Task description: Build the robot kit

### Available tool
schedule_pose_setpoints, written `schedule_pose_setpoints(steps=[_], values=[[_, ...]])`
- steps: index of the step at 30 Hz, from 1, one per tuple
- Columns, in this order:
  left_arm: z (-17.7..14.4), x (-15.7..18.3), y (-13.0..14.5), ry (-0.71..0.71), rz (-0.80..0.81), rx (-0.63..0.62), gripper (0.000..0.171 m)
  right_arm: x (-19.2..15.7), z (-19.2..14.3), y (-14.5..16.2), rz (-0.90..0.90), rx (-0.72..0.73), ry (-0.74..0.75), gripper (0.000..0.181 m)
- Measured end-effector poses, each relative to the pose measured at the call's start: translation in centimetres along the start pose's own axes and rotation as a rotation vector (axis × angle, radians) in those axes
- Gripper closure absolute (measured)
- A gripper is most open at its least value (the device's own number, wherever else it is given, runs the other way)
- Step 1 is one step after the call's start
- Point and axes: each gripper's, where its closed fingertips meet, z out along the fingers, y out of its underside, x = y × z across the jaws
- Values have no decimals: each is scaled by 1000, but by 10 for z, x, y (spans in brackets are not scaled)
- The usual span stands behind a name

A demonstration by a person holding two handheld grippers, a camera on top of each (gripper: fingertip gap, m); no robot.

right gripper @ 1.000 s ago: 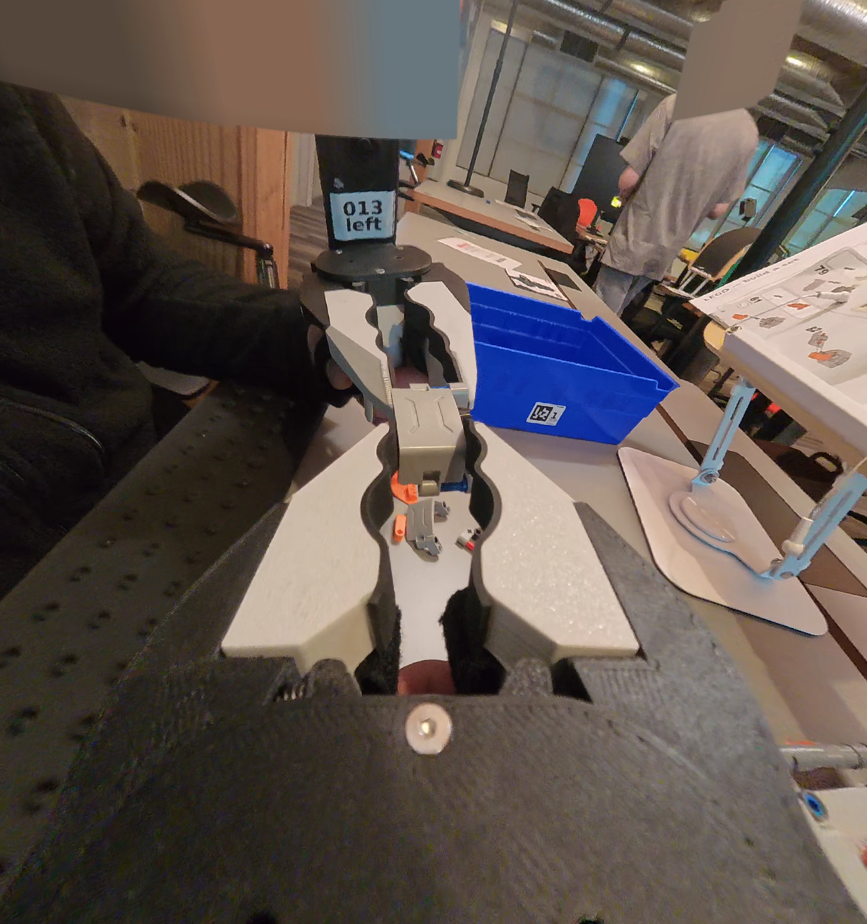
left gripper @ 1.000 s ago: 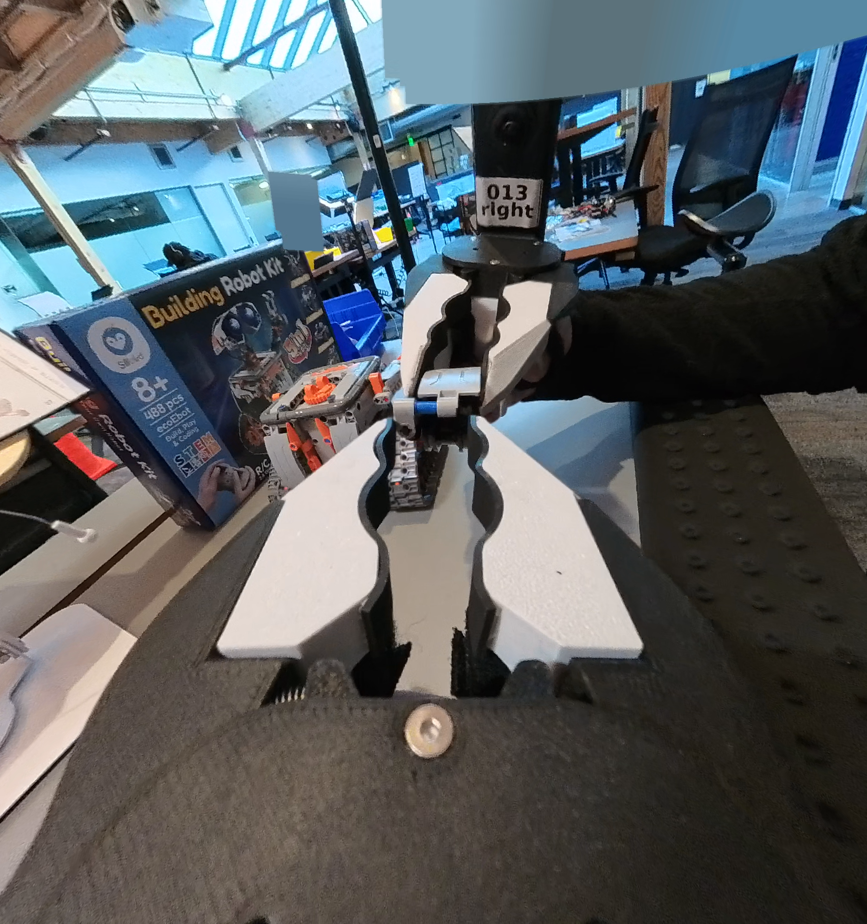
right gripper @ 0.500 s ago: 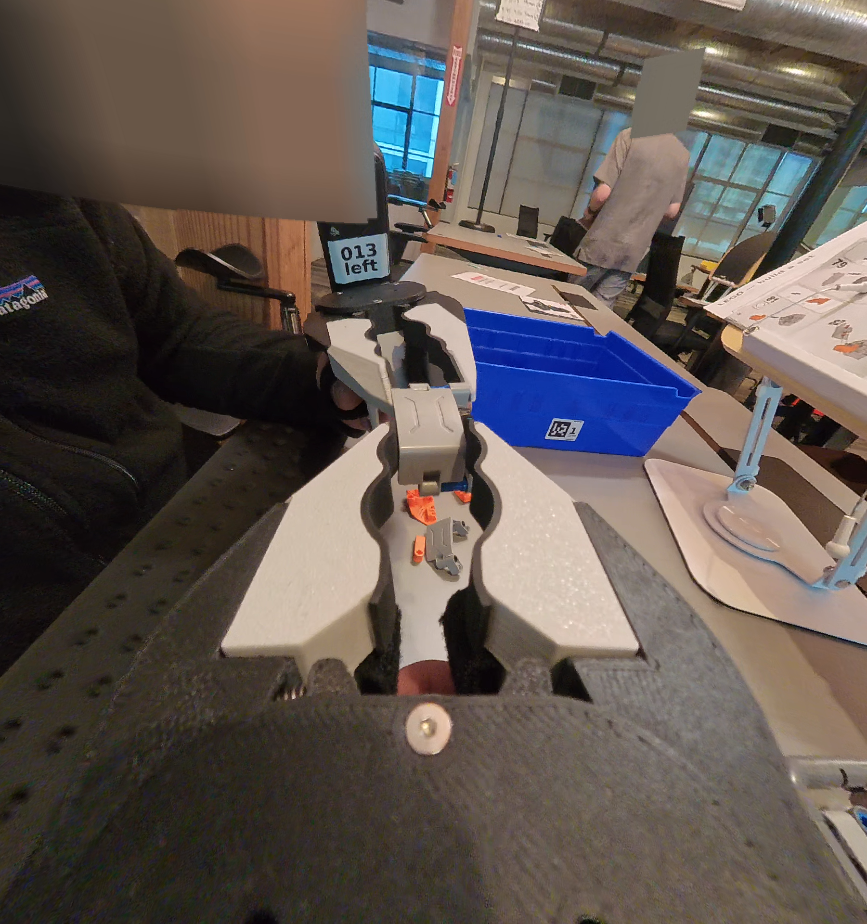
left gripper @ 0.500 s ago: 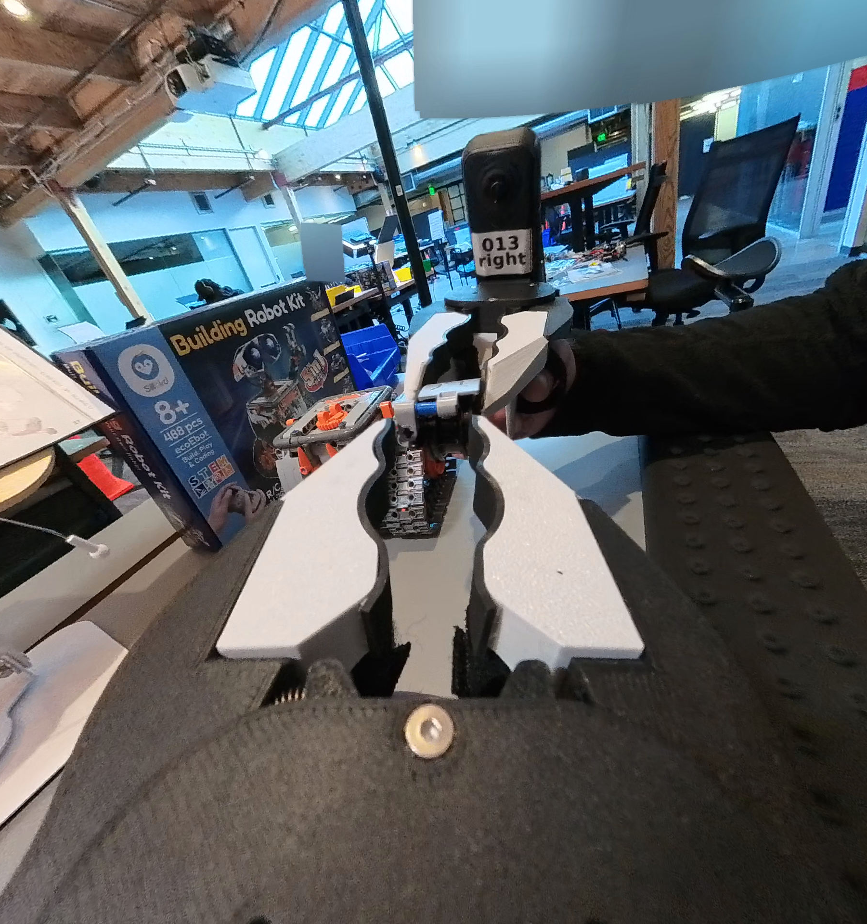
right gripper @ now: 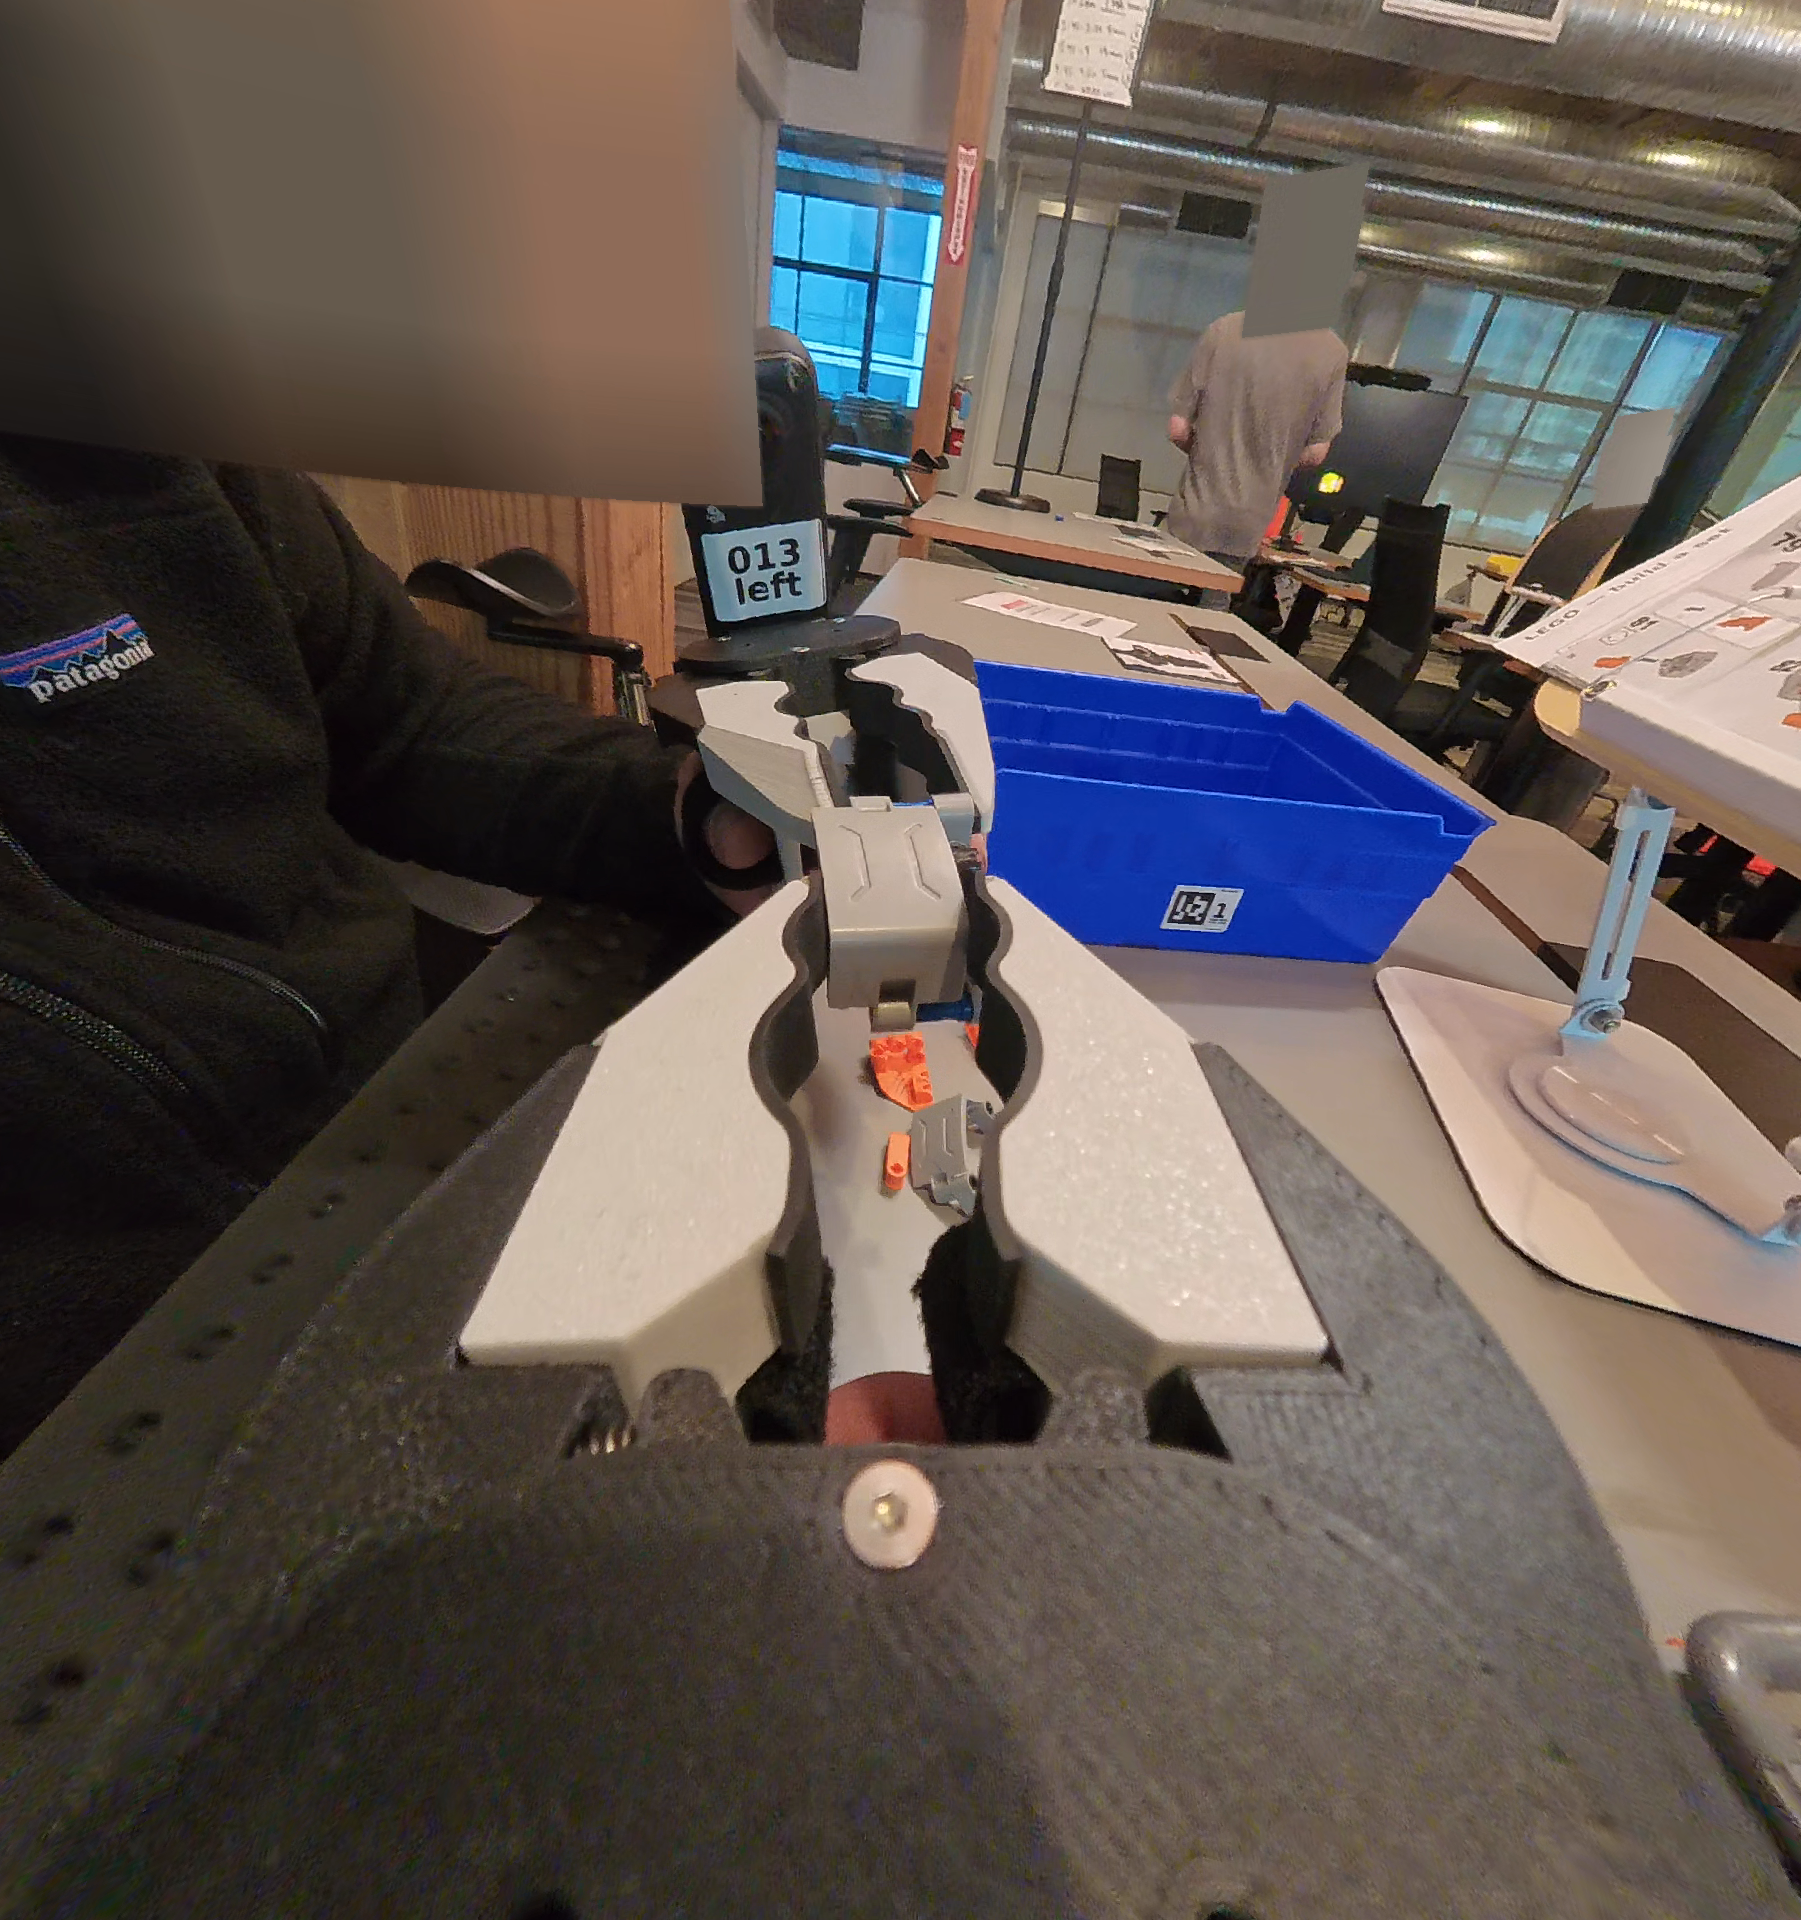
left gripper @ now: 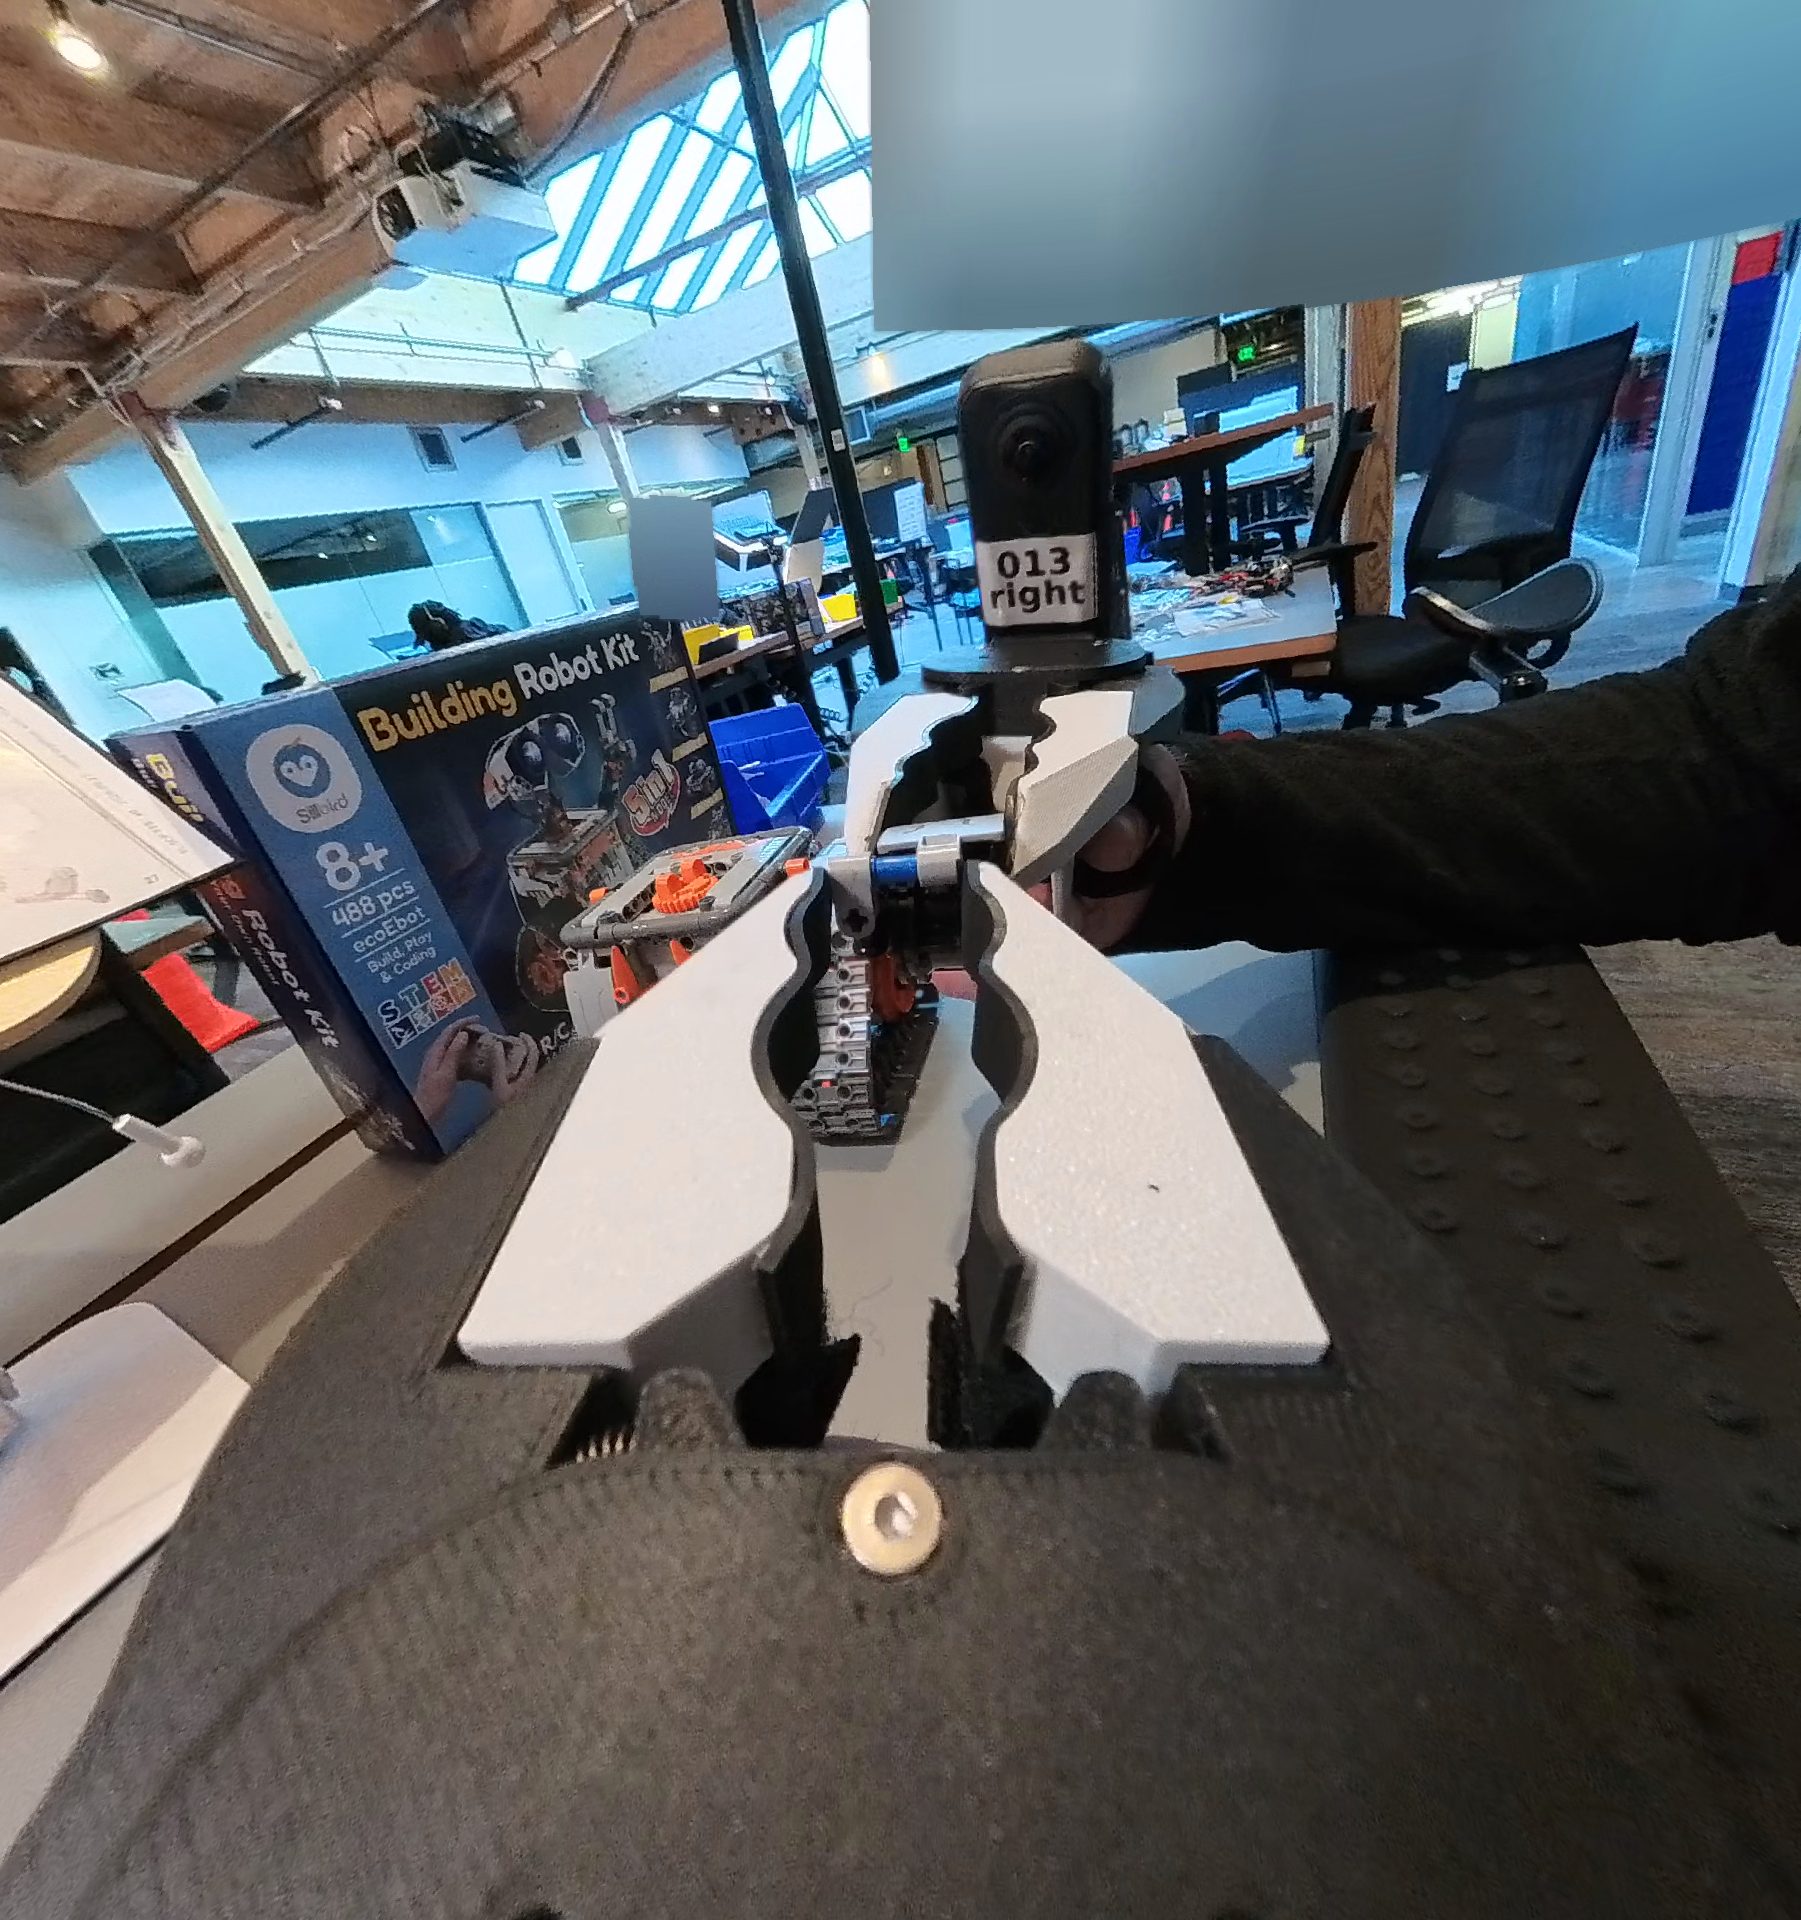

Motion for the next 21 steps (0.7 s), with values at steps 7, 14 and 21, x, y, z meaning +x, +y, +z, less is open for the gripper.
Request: schedule_pose_setpoints(steps=[7, 14, 21], values=[[-2, 4, -3, 23, 46, -14, 150, -5, 1, -2, 17, 26, -36, 157], [-3, 3, -3, 20, 84, -35, 150, -4, 2, -1, -6, 1, -15, 157], [-2, 0, 2, 10, 100, -62, 150, 0, 2, 1, -77, -60, 39, 156]])
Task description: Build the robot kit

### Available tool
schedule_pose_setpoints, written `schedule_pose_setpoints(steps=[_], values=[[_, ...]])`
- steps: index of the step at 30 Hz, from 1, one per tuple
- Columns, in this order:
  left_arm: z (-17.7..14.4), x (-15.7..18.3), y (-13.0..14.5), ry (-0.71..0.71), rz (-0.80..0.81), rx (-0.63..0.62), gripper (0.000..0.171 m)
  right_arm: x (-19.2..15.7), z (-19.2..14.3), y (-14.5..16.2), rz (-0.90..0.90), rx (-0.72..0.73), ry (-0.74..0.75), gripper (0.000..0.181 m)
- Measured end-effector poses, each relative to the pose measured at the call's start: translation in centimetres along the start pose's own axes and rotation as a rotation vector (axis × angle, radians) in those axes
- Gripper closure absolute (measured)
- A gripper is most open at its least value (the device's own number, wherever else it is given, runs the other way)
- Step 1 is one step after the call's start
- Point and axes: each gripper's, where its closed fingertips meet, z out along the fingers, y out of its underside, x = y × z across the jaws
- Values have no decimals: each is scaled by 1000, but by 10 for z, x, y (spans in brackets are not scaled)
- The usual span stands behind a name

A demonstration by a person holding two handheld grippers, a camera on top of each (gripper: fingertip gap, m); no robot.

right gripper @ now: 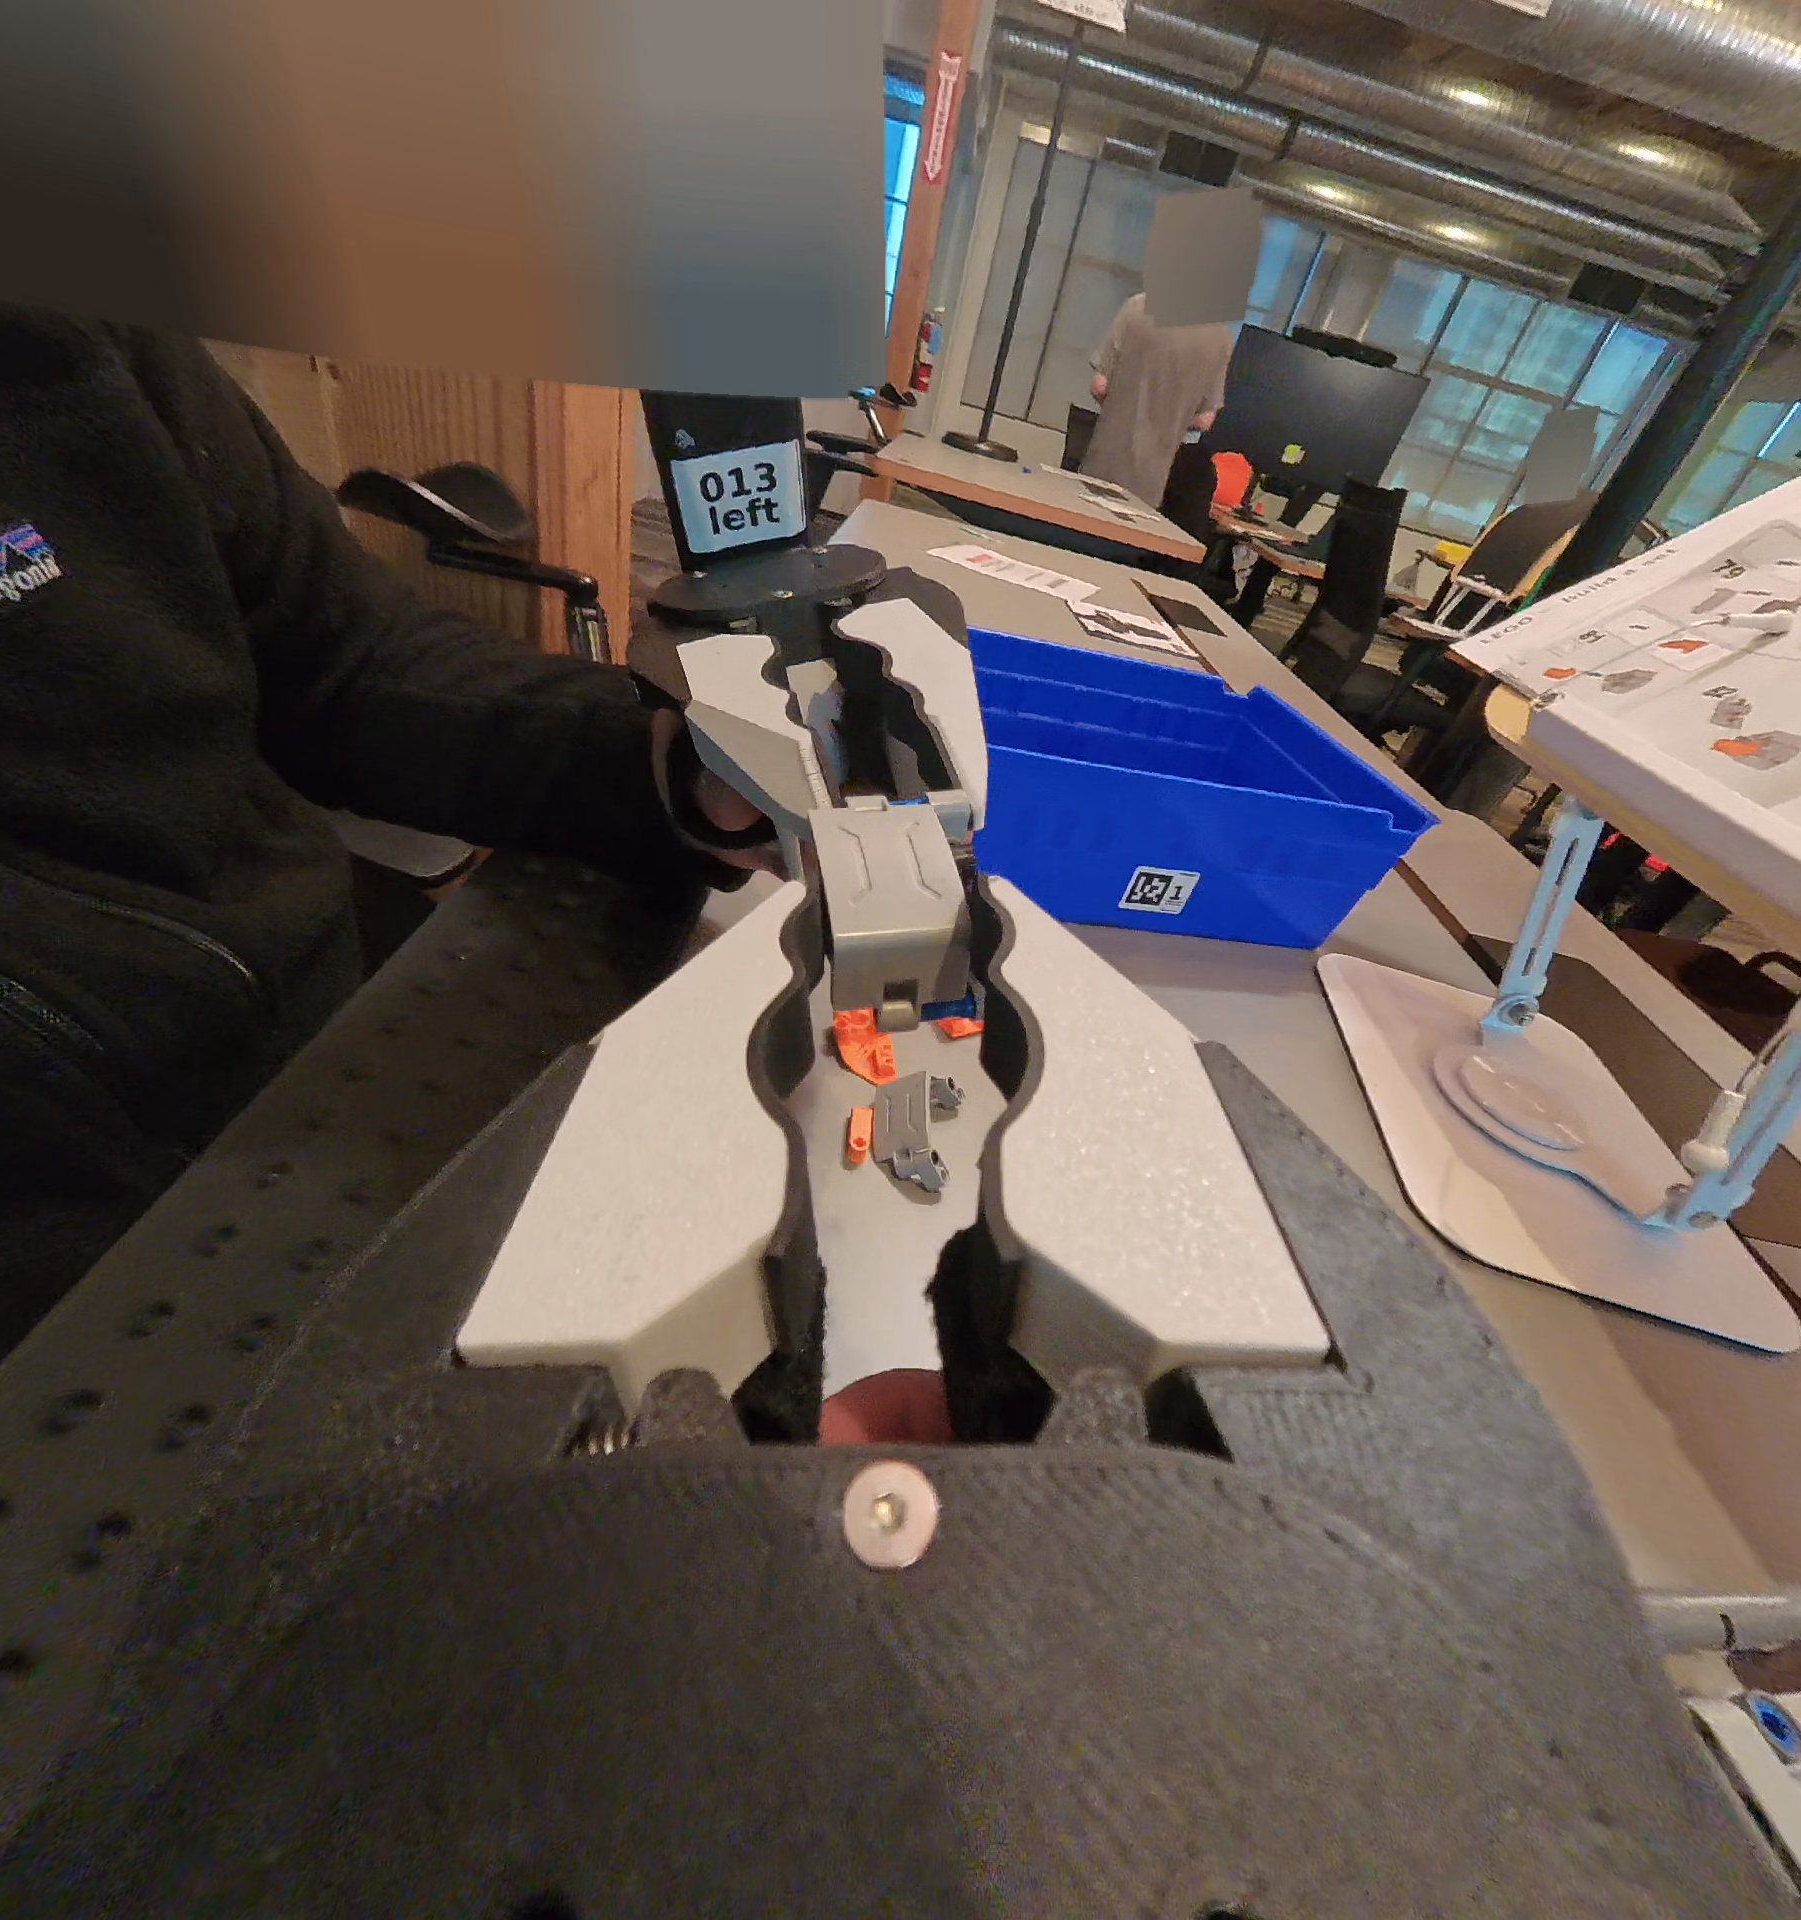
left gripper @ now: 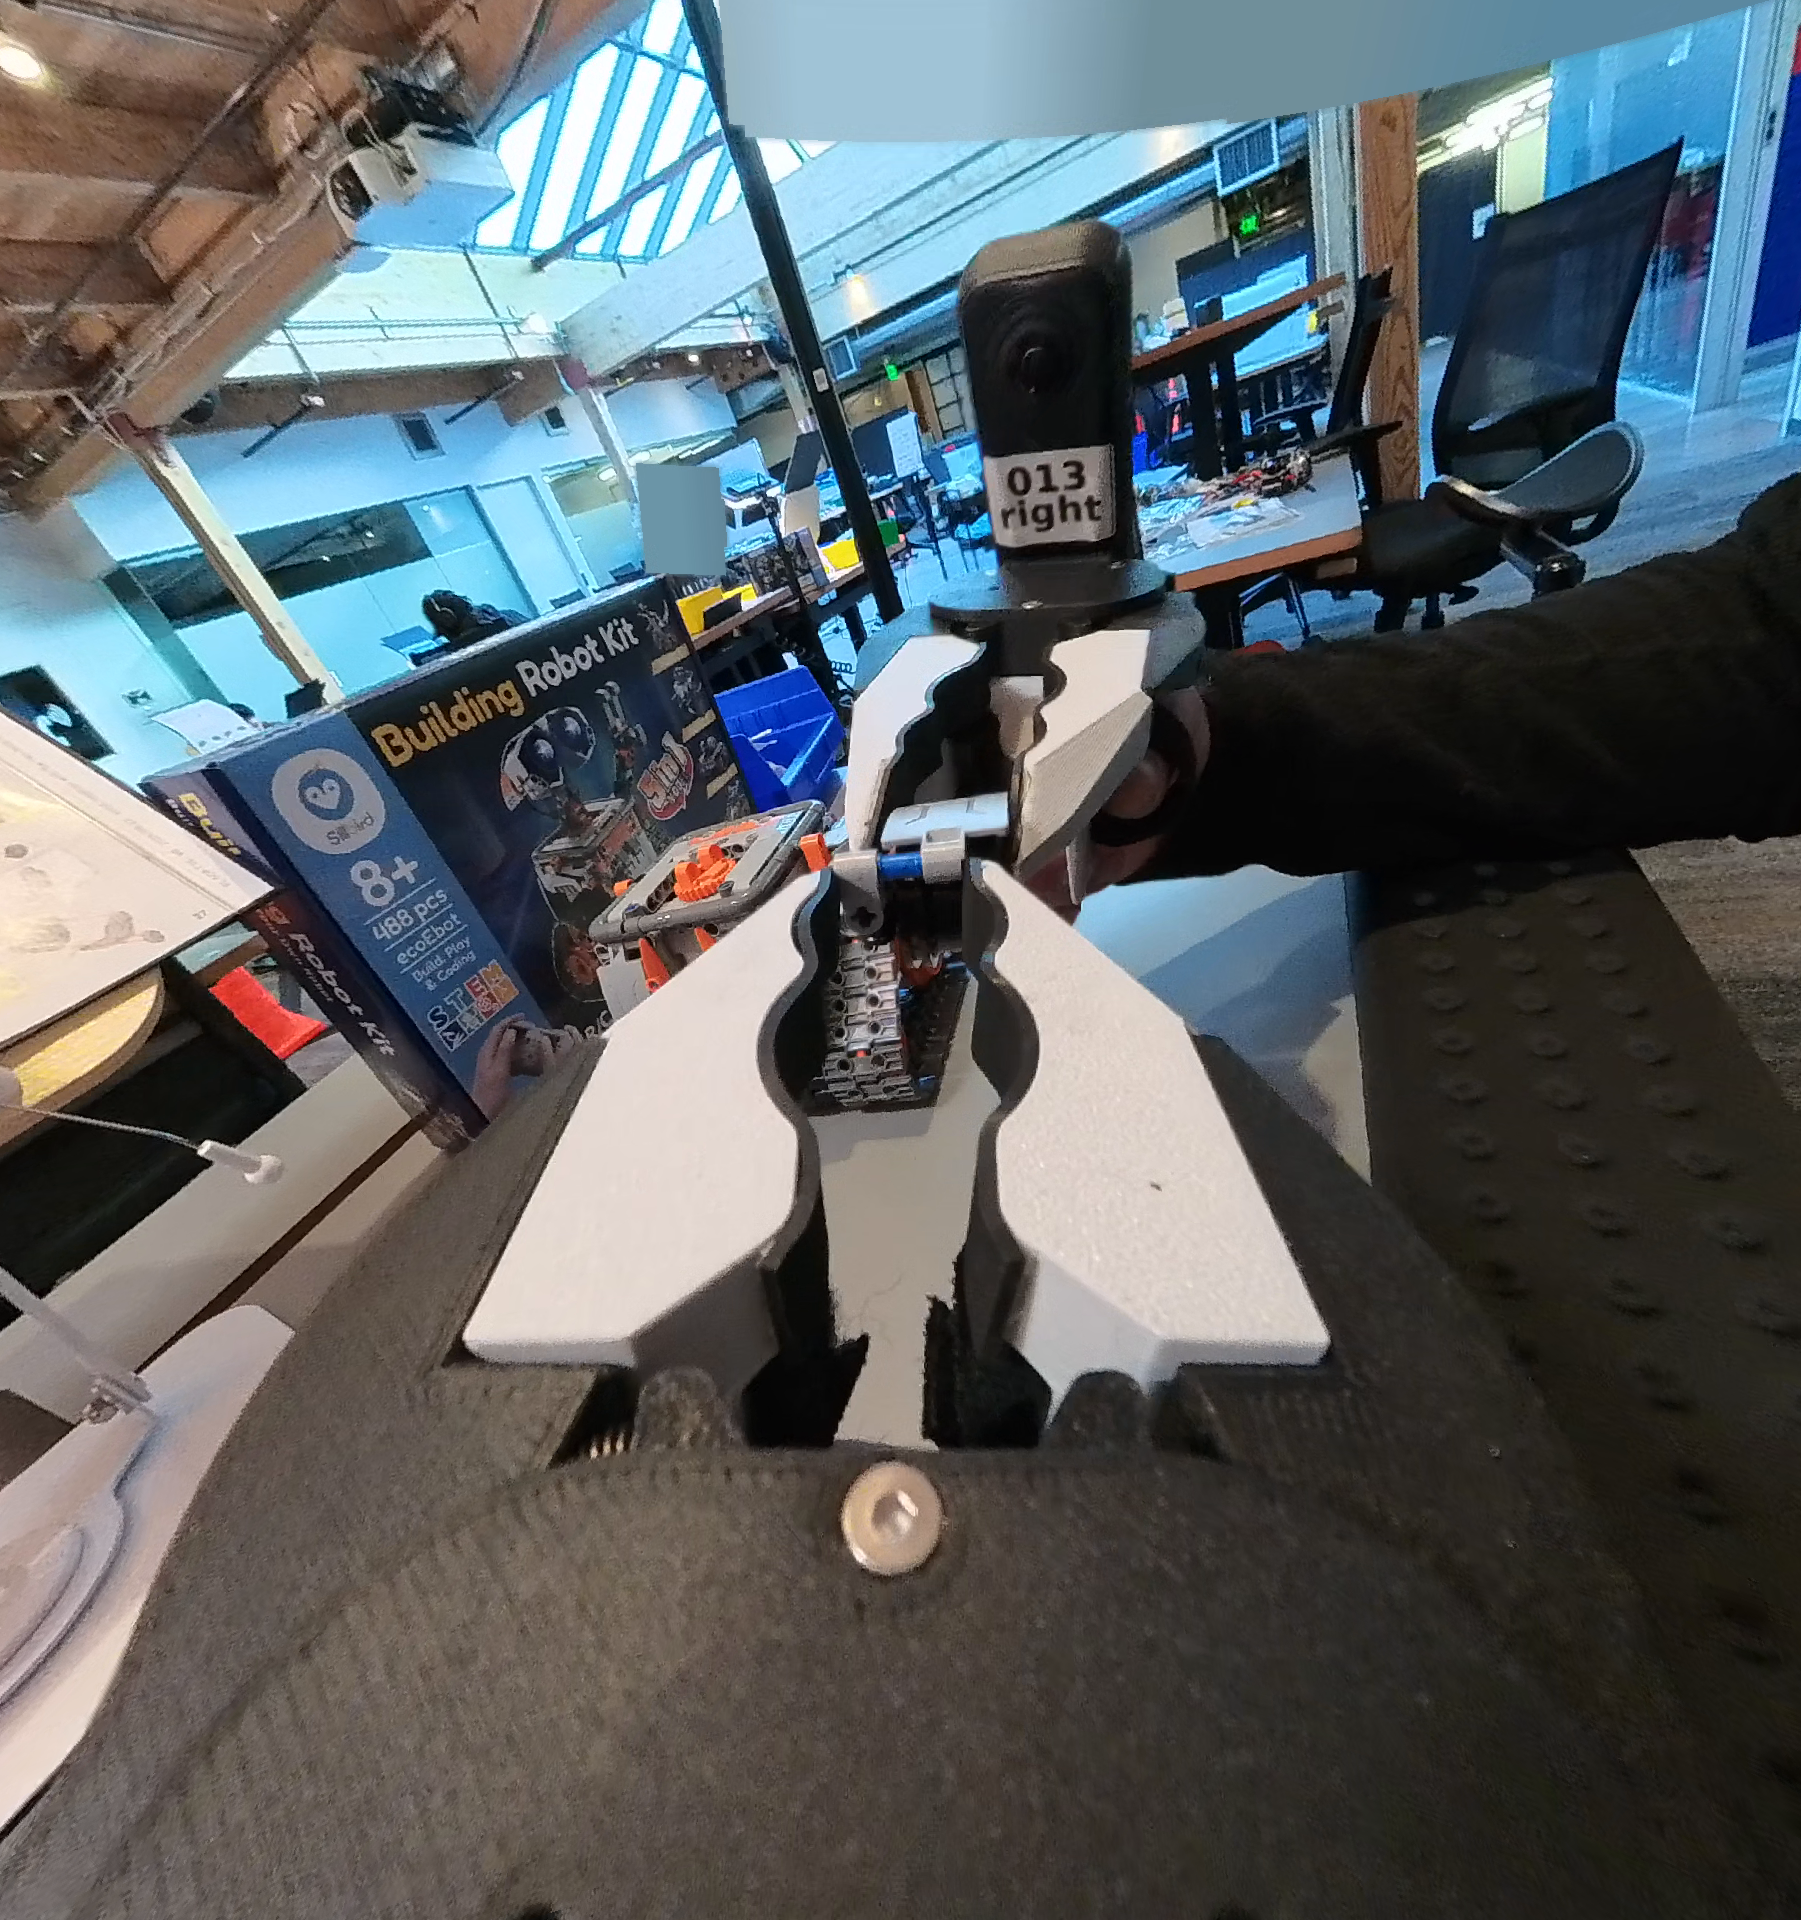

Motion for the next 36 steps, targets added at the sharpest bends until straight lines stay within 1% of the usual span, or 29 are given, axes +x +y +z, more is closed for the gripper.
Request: schedule_pose_setpoints(steps=[6, 10, 15, 21, 26, 32, 36], values=[[1, 1, 4, 7, -2, -17, 150, -3, -2, -3, -54, -11, 5, 151], [3, 3, 9, 16, 7, -40, 150, -5, 1, 2, -86, -49, 8, 157], [4, 5, 12, 29, 3, -49, 150, -6, 1, 8, -73, -73, -8, 158], [6, 11, 18, 53, 34, -84, 150, -11, 3, 21, -85, -141, -36, 159], [5, 14, 19, 72, 40, -92, 151, -14, 4, 23, -91, -157, -55, 159], [5, 14, 18, 59, 64, -102, 150, -13, 5, 22, -95, -146, -47, 160], [4, 14, 21, 54, 76, -126, 150, -13, 7, 27, -88, -158, -50, 160]])
